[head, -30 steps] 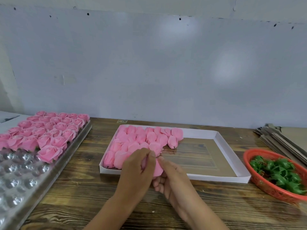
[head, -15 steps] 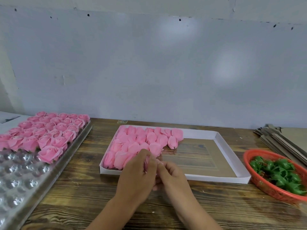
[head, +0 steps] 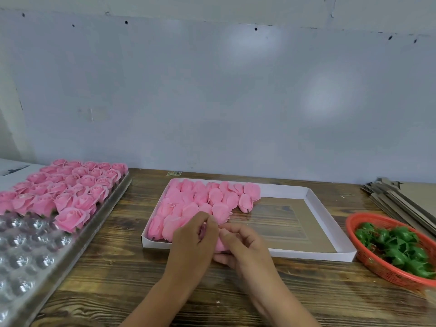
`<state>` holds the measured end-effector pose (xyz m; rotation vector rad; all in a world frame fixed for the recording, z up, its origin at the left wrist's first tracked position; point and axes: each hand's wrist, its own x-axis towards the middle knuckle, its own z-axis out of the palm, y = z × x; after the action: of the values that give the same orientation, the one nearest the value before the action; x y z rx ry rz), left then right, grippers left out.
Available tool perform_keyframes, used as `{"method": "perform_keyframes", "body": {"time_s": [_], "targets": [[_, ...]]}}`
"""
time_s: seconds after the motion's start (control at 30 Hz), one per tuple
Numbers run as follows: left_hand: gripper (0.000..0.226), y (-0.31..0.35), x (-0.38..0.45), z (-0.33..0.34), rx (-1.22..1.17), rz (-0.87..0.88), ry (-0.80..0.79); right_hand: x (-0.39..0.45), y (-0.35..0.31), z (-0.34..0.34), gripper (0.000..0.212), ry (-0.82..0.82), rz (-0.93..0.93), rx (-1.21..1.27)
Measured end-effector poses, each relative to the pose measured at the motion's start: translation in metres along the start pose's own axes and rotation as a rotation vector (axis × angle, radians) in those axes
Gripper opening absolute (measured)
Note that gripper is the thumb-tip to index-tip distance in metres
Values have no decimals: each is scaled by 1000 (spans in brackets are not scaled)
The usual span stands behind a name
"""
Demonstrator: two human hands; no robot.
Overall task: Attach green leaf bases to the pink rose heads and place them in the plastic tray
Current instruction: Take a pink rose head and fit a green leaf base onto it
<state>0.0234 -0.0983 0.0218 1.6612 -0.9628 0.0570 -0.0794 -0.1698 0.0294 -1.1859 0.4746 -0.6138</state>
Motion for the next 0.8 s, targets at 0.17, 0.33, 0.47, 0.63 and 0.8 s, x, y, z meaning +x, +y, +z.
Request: {"method": "perform_keyframes", "body": {"time_s": [0.17,0.33,0.47,0.63,0.8], "targets": [[34,0,1,0,-85,-15,-11,1,0,-5,15,-35,15,63],[35,0,2,0,-63,-36,-6,3,-2,-7,21,43,-37,-148],[40,-4,5,-1,-52,-85,31,14,-26,-35,19,350,-311,-559],[41,-4,5,-1,-81,-93,43,14,-85,-135,33,900,-281,-1021],[40,-5,4,0,-85,-98,37,20,-105,-207,27,740,400,-1340]]}}
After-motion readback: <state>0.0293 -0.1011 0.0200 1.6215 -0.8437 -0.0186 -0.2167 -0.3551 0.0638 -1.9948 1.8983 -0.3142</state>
